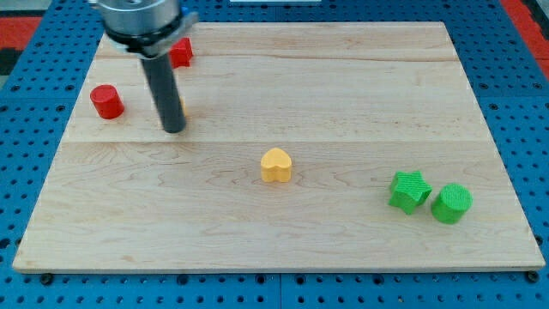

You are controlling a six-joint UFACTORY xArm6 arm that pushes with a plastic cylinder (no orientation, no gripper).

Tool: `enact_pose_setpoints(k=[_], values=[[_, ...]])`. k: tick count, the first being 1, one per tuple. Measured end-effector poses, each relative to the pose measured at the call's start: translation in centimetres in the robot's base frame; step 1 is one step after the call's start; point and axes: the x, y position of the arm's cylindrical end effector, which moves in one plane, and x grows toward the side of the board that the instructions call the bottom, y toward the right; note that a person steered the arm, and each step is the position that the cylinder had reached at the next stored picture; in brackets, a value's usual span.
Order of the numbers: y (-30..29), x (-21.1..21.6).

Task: Move your arm to the center

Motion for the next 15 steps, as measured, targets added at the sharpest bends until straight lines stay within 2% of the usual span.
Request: enact_pose_setpoints(k=[1,2,3,4,6,7,8,10,11,15], values=[[0.8,-1.4],[6.1,-1.7],[13.7,-0.4],[18.8,2.7],[19.5,3.6],[24.1,2.7],[25.9,0.2],[23.7,-4.2],[20.2,-4.2],[20.5,-3.3]])
